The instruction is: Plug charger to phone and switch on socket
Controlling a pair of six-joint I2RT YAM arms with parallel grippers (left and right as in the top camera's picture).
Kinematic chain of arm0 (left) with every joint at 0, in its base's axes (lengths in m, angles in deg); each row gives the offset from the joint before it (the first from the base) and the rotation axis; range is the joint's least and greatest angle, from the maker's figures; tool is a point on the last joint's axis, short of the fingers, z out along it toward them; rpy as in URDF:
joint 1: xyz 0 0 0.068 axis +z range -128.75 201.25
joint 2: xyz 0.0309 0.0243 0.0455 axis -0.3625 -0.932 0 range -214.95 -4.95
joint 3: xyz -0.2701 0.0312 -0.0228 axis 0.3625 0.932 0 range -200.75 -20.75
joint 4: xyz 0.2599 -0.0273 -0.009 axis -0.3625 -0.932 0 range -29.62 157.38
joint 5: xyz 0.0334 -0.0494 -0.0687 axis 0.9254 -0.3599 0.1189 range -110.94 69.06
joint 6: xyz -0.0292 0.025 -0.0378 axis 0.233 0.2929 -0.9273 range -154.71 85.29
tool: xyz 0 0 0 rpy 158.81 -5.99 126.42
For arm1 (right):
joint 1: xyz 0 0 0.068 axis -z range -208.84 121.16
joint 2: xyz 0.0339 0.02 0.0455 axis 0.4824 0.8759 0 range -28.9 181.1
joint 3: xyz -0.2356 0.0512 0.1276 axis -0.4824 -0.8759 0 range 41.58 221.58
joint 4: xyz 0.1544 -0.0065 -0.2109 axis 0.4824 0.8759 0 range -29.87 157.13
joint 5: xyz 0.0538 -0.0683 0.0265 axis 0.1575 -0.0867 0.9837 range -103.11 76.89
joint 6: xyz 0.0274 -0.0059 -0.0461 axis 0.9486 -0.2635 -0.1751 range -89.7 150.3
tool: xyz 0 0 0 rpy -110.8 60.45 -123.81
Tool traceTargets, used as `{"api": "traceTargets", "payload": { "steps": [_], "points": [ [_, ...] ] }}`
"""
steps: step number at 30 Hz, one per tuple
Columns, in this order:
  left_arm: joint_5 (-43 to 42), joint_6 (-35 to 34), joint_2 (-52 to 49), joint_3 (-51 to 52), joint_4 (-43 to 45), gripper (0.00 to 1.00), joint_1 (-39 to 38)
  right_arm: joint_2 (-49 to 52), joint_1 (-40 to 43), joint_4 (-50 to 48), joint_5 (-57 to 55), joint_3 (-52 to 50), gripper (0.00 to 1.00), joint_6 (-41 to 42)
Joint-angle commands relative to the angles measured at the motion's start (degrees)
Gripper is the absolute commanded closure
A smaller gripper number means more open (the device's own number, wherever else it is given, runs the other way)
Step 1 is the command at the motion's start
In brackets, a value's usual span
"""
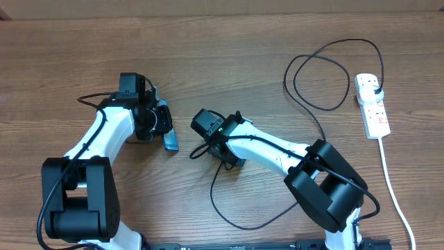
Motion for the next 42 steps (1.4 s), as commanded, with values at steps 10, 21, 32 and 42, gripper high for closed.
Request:
{"api": "traceTargets", "payload": {
  "steps": [10,21,32,42],
  "points": [
    [-1.1,1.1,0.8,0.1,-0.1,0.96,-0.1,1.1,0.5,1.1,-0.5,-0.3,0.96,-4.7],
    [-32.2,4.7,3.0,0.0,5.8,0.96,4.4,-9.6,5.4,1.9,11.2,0.7,0.96,-28.9],
    [-50.4,6.1,10.1,0.0,6.4,0.96,11.2,-26.2,4.2,-0.1,27.0,-2.7,0.96,-50.8],
    [-55.5,0.0,14.6,0.0,6.6,0.96,11.1,-29.9,0.7,-23.8,45.0,-16.9,0.96,-50.1]
  ]
}}
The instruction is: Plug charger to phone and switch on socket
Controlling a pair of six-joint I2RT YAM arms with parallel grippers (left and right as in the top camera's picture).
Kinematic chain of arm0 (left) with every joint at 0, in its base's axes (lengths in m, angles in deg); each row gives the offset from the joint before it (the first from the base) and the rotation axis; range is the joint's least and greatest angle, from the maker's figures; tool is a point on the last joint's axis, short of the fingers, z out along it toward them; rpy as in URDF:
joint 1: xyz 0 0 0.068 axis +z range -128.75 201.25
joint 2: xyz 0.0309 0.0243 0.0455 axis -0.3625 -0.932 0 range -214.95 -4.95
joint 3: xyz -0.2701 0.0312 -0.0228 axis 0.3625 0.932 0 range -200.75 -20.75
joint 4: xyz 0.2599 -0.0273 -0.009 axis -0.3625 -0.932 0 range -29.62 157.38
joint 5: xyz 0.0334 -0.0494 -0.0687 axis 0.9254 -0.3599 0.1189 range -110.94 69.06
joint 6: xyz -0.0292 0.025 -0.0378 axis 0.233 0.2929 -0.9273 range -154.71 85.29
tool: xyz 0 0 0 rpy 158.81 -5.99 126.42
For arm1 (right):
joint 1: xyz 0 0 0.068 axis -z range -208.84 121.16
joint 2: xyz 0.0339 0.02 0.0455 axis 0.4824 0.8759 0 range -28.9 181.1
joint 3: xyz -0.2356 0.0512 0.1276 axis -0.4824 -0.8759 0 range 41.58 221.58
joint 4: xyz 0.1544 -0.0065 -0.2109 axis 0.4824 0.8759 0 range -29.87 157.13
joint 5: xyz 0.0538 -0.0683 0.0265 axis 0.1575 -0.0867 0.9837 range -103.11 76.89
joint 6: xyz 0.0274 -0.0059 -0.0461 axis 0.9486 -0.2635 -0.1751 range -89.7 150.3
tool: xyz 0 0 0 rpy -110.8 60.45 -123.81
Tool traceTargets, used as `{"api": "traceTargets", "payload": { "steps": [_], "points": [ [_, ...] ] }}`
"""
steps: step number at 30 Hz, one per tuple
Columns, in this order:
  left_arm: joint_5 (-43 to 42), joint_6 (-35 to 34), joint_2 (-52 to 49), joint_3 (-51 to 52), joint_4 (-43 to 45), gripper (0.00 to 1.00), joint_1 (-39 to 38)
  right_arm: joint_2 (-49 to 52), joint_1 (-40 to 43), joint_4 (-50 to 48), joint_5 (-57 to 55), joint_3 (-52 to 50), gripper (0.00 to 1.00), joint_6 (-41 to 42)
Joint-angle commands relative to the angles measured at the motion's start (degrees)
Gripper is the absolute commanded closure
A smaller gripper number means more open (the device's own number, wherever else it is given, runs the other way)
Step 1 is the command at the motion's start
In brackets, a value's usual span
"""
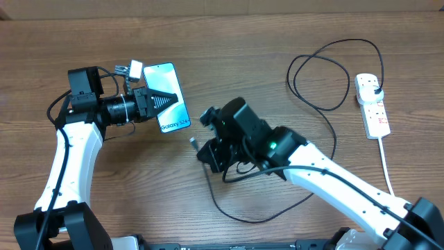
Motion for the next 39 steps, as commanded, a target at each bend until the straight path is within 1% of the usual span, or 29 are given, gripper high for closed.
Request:
{"api": "traceTargets", "payload": {
  "steps": [1,3,6,12,14,17,19,24,31,39],
  "points": [
    [-4.3,-2.9,1.2,0.0,-0.1,0.96,0.0,-0.9,-1.3,-6.6,9.5,-4.0,0.96,1.3],
    [-5.2,-3.1,1.2,0.0,-0.3,0.96,0.0,-0.9,-1.3,-9.7,9.6,-5.4,0.96,3.8],
    [-5.8,-3.4,1.2,0.0,-0.3,0.96,0.0,-0.9,-1.3,-11.8,9.7,-5.6,0.96,4.8],
    [-3.3,-9.7,1.2,0.0,-0.2,0.96,0.0,-2.1,-1.3,-14.8,10.4,-5.6,0.96,5.0],
    [-1.9,-10.2,1.2,0.0,-0.2,0.96,0.0,-2.3,-1.3,-15.9,10.3,-5.6,0.96,5.5],
    [-1.2,-10.6,1.2,0.0,-0.2,0.96,0.0,-2.3,-1.2,-16.7,5.2,-5.6,0.96,11.8],
    [-1.2,-11.1,1.2,0.0,-0.2,0.96,0.0,-2.3,-1.2,-18.2,2.1,-5.6,0.96,13.8],
    [-0.8,-12.2,1.2,0.0,-0.1,0.96,0.0,-2.3,-1.2,-22.7,2.6,-5.6,0.96,13.7],
    [-0.9,-15.4,1.2,0.0,1.9,0.96,0.1,-2.3,0.2,-22.9,2.6,-5.6,0.96,13.8],
    [-1.4,-15.3,1.2,0.0,1.9,0.96,0.1,-2.3,0.7,-22.8,2.6,-5.6,0.96,13.7]
  ]
}}
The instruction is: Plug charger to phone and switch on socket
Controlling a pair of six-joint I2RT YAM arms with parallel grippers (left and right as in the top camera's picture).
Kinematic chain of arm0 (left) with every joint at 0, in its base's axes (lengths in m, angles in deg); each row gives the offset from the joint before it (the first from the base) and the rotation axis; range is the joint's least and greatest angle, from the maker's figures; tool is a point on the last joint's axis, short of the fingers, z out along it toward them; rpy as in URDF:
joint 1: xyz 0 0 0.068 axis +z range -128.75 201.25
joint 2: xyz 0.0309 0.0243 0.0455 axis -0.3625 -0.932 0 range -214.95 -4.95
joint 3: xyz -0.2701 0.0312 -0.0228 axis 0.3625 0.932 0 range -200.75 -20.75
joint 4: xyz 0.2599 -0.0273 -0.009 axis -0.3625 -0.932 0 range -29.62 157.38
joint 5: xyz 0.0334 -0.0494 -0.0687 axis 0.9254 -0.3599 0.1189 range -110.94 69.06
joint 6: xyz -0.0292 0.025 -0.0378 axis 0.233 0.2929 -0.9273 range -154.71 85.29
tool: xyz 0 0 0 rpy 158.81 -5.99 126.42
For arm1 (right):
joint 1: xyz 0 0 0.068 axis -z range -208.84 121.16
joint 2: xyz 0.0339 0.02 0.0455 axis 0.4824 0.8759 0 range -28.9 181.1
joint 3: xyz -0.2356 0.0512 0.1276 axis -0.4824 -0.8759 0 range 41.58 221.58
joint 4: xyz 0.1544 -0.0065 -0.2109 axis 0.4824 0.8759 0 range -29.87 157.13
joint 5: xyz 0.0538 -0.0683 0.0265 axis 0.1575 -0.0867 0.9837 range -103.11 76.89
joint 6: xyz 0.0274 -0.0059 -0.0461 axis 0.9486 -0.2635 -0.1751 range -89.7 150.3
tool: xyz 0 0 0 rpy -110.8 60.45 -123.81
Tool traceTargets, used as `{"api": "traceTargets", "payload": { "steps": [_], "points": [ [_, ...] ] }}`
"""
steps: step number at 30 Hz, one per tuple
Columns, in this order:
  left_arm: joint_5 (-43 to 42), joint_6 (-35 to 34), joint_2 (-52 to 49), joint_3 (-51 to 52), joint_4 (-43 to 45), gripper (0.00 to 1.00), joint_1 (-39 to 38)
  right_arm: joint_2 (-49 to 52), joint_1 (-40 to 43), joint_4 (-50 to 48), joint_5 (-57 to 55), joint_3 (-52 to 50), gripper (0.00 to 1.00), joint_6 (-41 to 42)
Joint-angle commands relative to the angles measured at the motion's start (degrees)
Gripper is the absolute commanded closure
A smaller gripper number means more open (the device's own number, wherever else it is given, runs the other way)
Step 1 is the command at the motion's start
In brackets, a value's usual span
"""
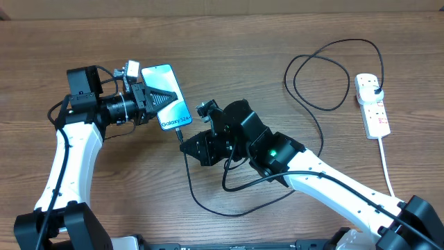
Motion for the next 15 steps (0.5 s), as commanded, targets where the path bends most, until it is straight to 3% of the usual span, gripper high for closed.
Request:
{"api": "traceTargets", "payload": {
  "steps": [1,15],
  "points": [
    [-2.4,-0.6,1.2,-0.1,0.3,0.96,0.1,-1.7,0.3,-0.3,-0.7,0.0,0.96,0.0],
    [-4.4,-0.4,1.2,-0.1,0.3,0.96,0.0,-1.7,1.2,0.7,-1.8,0.0,0.96,0.0]
  ]
}}
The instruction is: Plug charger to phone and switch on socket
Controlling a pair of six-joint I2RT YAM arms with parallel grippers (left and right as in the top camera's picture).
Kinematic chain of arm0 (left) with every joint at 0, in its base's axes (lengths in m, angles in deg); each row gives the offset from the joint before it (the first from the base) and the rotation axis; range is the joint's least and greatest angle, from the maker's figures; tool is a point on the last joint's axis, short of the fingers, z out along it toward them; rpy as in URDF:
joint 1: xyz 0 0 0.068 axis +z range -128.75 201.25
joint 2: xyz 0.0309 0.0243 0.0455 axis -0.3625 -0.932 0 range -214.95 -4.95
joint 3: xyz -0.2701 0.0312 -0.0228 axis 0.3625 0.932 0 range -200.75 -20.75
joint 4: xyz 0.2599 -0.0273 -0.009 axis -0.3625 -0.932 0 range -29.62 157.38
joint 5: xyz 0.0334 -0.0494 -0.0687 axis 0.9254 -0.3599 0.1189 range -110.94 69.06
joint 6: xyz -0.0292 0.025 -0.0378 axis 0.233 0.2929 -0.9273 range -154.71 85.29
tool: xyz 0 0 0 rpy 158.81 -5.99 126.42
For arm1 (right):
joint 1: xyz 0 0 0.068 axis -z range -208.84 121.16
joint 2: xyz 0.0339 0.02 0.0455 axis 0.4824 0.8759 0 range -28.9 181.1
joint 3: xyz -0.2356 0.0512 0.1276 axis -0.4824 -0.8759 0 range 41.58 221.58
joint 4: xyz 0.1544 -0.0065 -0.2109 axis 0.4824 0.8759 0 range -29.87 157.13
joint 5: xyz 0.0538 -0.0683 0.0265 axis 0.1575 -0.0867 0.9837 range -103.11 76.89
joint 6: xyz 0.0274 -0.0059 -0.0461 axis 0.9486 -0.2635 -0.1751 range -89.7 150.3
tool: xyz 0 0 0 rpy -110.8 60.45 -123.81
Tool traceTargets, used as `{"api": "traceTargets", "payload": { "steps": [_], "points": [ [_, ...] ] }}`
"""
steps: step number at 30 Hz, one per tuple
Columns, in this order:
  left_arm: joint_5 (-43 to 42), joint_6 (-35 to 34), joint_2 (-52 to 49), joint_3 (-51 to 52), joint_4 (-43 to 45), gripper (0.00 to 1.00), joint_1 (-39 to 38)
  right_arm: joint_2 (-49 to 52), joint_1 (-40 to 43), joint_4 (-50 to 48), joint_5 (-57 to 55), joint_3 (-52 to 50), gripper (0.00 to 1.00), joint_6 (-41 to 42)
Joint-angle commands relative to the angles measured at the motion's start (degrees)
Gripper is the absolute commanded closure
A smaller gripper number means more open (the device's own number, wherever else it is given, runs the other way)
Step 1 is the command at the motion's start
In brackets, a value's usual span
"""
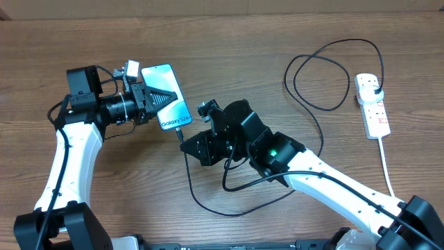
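A phone (173, 107) with a blue "Galaxy" screen faces up toward the overhead camera, above the table's left half. My left gripper (156, 97) is shut on it, one dark finger lying across the screen. My right gripper (191, 142) is shut on the charger plug (180, 132), whose tip meets the phone's lower end. The black charger cable (208, 201) hangs from the plug, loops over the table and runs to the white socket strip (373, 114) at the far right, where its adapter (373, 86) sits plugged in.
The cable makes a wide loop (319, 69) at the back right and another near the front edge below my right arm. A white lead (392, 187) runs from the strip toward the front right. The wooden table (229, 42) carries nothing else.
First the phone stood on its edge on the table at my left gripper, with my right gripper low beside it. Then my left gripper held the phone up, screen upward, while my right held the plug a little apart. Since then the plug has been at the phone's lower end.
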Motion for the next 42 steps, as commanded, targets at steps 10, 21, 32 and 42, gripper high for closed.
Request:
{"api": "traceTargets", "payload": {
  "steps": [10,21,32,42],
  "points": [
    [-4.0,1.6,1.2,-0.1,0.0,0.96,-0.2,-1.7,2.1,1.0,-0.5,0.0,0.96,0.0],
    [-3.8,3.4,1.2,-0.1,-0.7,0.96,-1.5,-1.7,1.9,-2.7,3.7,0.0,0.96,3.3],
    [-4.0,9.9,1.2,-0.1,-4.1,0.96,-1.6,-1.6,2.0,-2.3,1.5,0.0,0.96,2.3],
    [-8.8,10.4,1.2,-0.1,-8.0,0.96,-2.0,-1.5,2.0,-4.4,-1.5,0.0,0.96,2.4]
  ]
}}
